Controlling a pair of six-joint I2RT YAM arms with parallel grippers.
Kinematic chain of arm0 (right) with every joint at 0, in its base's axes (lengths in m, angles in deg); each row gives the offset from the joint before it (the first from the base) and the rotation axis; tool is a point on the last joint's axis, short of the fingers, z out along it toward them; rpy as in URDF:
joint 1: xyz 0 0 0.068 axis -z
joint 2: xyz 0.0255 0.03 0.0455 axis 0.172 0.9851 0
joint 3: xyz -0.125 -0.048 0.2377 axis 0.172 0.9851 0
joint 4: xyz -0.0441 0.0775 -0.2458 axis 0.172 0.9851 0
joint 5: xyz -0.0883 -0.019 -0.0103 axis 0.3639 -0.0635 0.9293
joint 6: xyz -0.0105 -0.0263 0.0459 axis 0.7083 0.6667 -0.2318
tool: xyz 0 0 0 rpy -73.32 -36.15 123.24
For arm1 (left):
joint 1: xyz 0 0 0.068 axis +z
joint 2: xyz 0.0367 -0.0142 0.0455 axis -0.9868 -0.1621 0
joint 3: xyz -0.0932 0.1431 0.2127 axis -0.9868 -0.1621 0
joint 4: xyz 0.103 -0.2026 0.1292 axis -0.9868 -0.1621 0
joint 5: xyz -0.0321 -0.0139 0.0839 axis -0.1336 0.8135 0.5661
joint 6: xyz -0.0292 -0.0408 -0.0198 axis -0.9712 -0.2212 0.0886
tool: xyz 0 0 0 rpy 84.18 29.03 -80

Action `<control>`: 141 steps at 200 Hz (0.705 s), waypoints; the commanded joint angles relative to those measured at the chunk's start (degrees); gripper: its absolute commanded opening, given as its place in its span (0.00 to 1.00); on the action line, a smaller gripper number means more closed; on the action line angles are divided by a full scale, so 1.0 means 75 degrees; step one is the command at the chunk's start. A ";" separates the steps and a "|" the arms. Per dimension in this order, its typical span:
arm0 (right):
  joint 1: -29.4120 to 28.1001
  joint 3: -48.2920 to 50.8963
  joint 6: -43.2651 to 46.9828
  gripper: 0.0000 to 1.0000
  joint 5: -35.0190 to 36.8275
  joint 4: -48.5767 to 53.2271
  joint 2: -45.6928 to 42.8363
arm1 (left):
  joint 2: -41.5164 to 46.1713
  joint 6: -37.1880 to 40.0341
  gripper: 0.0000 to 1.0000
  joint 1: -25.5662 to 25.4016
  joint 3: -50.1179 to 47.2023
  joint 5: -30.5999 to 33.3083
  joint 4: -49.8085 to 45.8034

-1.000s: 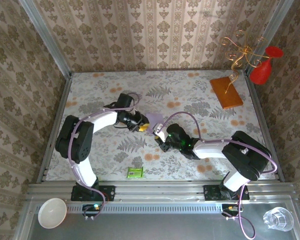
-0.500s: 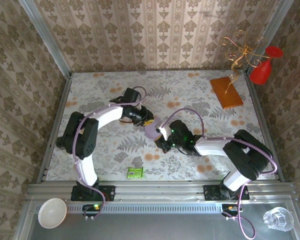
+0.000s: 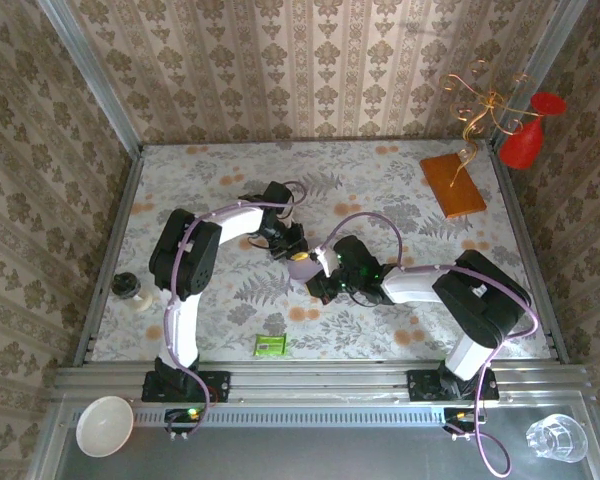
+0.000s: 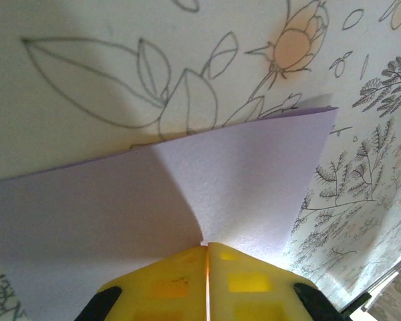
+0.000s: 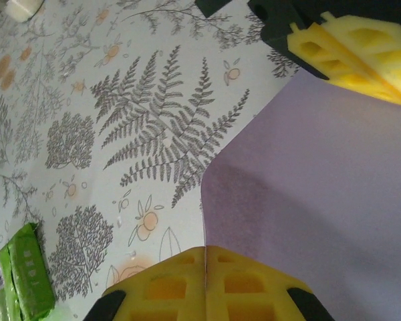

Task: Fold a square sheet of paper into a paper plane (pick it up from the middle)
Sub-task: Third fold the triangle at the center of the table.

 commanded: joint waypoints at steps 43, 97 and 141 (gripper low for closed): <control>0.0350 -0.0467 -0.0725 0.00 0.0160 0.0745 0.0335 | -0.0286 0.0452 0.09 -0.0079 -0.0062 0.0264 -0.0578; 0.0495 -0.0714 -0.0737 0.00 0.0295 0.1148 0.0450 | -0.0197 0.0405 0.09 -0.0091 -0.0141 0.0124 -0.0383; 0.0542 -0.0790 -0.0754 0.00 0.0497 0.1305 0.0506 | -0.0202 0.0404 0.08 -0.0091 -0.0185 0.0111 -0.0360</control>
